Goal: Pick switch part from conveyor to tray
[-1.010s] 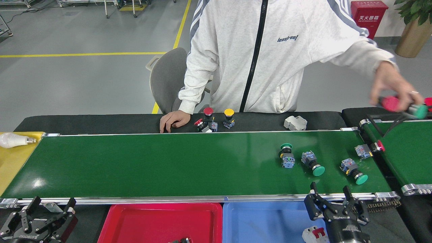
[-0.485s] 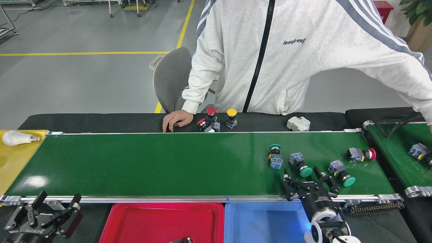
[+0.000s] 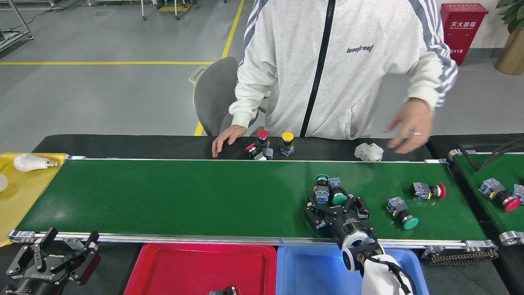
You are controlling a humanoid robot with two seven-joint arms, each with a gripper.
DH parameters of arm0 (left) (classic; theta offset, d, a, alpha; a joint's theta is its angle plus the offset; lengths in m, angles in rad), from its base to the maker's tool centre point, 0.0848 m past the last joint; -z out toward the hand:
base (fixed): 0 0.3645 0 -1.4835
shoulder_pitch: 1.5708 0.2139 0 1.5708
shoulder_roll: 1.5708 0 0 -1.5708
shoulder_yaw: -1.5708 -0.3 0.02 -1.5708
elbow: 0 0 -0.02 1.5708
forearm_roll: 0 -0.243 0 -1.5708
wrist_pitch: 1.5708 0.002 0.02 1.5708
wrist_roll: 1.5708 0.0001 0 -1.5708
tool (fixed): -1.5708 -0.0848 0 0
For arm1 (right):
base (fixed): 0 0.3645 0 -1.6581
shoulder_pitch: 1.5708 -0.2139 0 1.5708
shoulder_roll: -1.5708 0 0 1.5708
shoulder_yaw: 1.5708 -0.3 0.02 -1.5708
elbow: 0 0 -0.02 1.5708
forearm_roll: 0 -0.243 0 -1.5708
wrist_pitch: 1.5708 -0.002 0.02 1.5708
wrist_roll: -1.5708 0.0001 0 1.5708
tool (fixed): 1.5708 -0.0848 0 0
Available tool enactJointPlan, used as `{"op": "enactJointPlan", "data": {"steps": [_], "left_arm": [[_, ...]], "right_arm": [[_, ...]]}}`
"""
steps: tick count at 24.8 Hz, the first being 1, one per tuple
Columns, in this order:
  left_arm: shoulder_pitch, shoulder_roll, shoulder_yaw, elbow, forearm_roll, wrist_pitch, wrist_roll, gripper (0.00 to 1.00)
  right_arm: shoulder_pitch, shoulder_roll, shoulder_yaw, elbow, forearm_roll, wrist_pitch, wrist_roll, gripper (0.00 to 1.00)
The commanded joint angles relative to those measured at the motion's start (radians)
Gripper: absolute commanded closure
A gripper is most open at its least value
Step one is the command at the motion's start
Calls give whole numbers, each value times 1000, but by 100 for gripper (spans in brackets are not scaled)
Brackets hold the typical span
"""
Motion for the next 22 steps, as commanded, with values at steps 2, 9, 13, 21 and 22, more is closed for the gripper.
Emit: {"op": "enactJointPlan", "data": {"steps": [2, 9, 13, 21, 22], "left_arm": [[-16, 14, 2, -11, 0, -1, 4, 0], [-17, 14, 4, -13, 2, 0, 3, 0], [-16, 14, 4, -13, 2, 0, 4, 0], [-14, 14, 4, -11, 3, -1, 4, 0], [-14, 16, 2, -11, 2, -1, 4, 0]], "right_arm": [[-49, 11, 34, 22, 1, 5, -7, 8], [-52, -7, 81, 16, -5, -54, -15, 98], [-23, -7, 86, -41, -3, -86, -23, 98], [200, -20, 298, -415, 10, -287, -24, 79], [198, -15, 334, -412, 12, -284, -21, 49]]}}
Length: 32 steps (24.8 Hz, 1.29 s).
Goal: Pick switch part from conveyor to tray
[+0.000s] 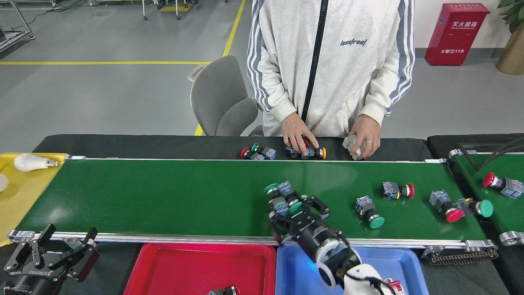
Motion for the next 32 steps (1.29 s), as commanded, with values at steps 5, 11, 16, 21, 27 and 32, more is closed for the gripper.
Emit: {"op": "enactJointPlan", "data": {"steps": [5, 11, 16, 21, 27, 32], "left_arm": [[-11, 11, 2, -11, 6, -44, 0, 0], [9, 5, 5, -8, 9, -47, 0, 0], [12, 2, 12, -6, 11, -45, -7, 0], [12, 0, 18, -5, 14, -42, -7, 0], [3, 2, 10, -3, 63, -39, -83, 0], [-7, 3, 7, -5, 63, -1, -83, 0]], "right_arm": [[-13, 25, 117, 23, 3, -28, -9, 0], [43, 22, -117, -64, -9, 23, -11, 0], [251, 17, -339, -184, -6, 276, -101, 0], [366, 8, -382, -242, -5, 483, -190, 0], [326, -29, -370, -236, 3, 512, -169, 0], [162, -30, -232, -110, 6, 509, -37, 0]]}}
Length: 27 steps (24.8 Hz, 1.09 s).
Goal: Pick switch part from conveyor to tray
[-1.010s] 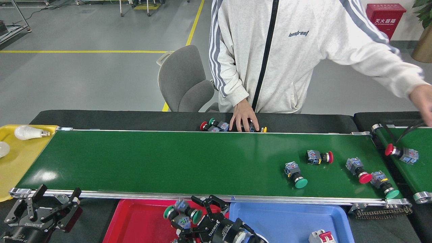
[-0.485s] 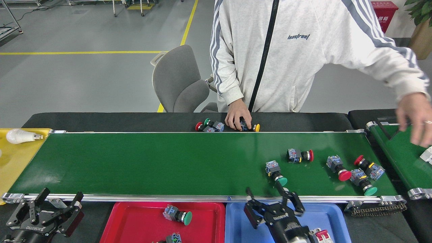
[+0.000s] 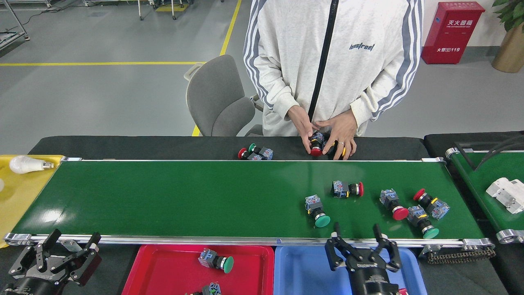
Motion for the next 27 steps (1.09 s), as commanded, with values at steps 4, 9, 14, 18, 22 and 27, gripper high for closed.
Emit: {"op": "enactJointPlan", "data": {"steps": [4, 9, 14, 18, 22, 27], "left_arm": [[-18, 14, -1, -7, 5, 22, 1, 0], [-18, 15, 2, -6, 5, 22, 1, 0], [-16, 15, 5, -6, 7, 19, 1, 0], [-11, 15, 4, -11, 8, 16, 1, 0], [-8, 15, 4, -12, 8, 16, 1, 0], [-10, 15, -1, -14, 10, 15, 1, 0]], "right_arm": [[-155, 25, 63, 150, -11, -42, 153, 0], [-247, 73, 87, 256, -1, -48, 156, 51], [-251, 58, 133, 256, -2, -53, 153, 94], [-250, 59, 173, 228, -2, -62, 147, 98], [-233, 53, 314, 133, -2, -147, 142, 93], [-233, 65, 423, 119, -5, -303, 136, 0]]}}
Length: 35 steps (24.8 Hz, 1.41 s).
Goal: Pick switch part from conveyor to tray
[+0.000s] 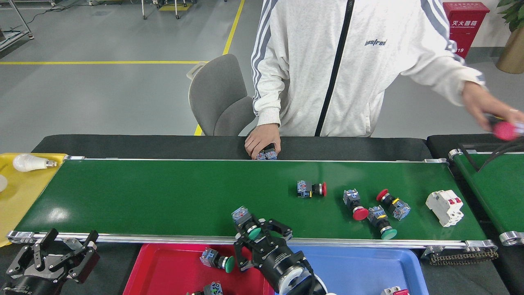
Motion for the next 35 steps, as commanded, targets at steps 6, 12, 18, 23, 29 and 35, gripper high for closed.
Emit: {"op": "enactJointPlan", "data": {"steps": [6, 12, 18, 23, 29, 35], "left_arm": [[-1, 16, 7, -15, 6, -4, 3, 0], [-6, 11, -4, -16, 5, -40, 7, 0], [-78, 7, -156, -25, 0, -98, 7, 0], [-196, 4, -407, 27, -6, -90, 4, 0], [-345, -9, -603, 234, -41, -8, 1, 0], [-478, -78, -637, 415, -46, 22, 1, 0]], "right_arm": [[20, -15, -58, -52, -8, -52, -98, 0], [284, -30, -396, -198, -8, 64, -247, 0], [368, -28, -489, -220, -6, 123, -286, 0], [370, -31, -477, -220, 11, 223, -276, 0], [354, -30, -466, -204, 35, 232, -233, 0], [173, -25, -350, -68, 35, 231, -163, 0]]}}
